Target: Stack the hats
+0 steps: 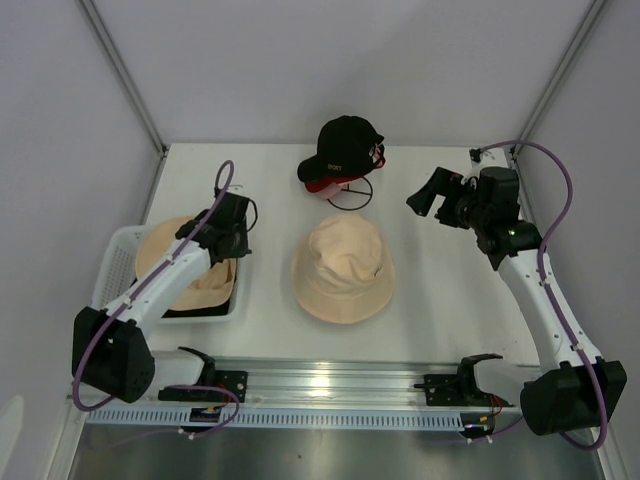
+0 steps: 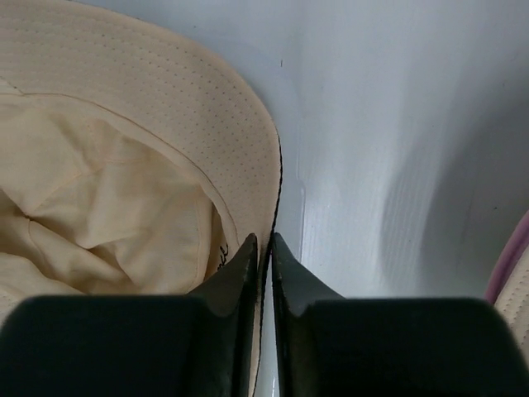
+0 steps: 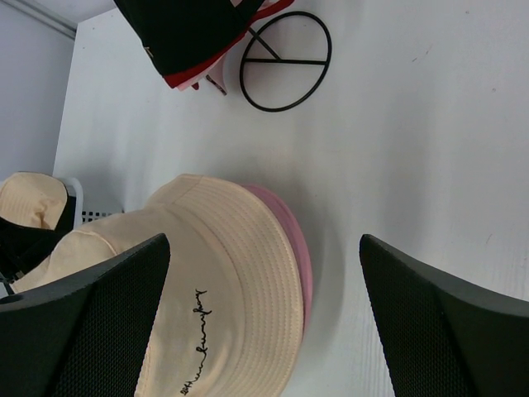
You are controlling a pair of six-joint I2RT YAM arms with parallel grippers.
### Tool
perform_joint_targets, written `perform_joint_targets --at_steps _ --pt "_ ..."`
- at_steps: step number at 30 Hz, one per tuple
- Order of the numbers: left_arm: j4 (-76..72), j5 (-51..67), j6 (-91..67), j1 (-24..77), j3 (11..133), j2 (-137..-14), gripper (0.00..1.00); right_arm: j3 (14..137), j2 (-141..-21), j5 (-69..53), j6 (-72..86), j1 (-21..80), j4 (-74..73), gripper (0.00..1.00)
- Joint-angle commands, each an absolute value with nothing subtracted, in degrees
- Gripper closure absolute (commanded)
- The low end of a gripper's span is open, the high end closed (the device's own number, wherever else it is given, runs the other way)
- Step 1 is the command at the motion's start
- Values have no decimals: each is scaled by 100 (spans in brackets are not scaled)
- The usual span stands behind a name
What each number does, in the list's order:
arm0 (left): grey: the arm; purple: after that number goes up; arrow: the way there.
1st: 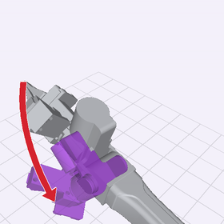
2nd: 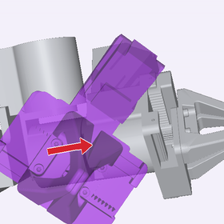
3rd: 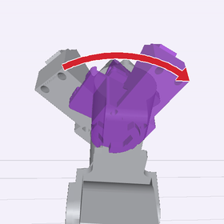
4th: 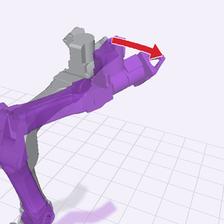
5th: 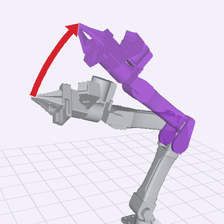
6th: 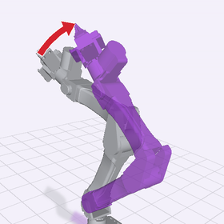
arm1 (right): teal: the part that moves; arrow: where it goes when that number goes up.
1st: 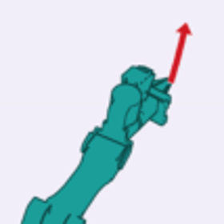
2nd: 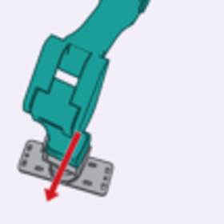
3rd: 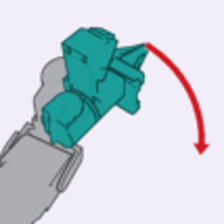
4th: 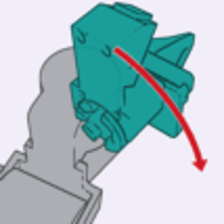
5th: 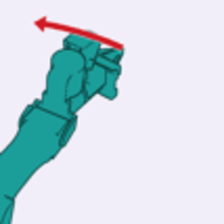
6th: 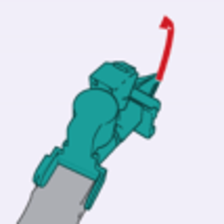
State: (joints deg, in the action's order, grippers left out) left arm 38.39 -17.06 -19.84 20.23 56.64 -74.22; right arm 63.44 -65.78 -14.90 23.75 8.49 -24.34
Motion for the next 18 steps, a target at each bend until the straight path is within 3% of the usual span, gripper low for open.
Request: perform_joint_targets --at_steps 1,2,9,15,18 --pt "3727 -2057 -2118 2057 5643 -7032 92 6320 -6425 -1590 2417 835 -2197 1" --pt "3727 -2074 -2092 2048 5660 -6866 99 6293 -6425 -1608 2460 826 -2171 1" --pt "3595 -1479 -1749 2057 6764 -6004 99 6406 -6495 -2450 2645 940 -1496 1" --pt "2340 -573 -1889 2057 8460 -6134 99 7118 -7083 -3110 2733 993 -1039 1" --pt "903 304 -2503 2057 8683 -6284 99 7286 -7286 -3199 2944 985 -679 0"
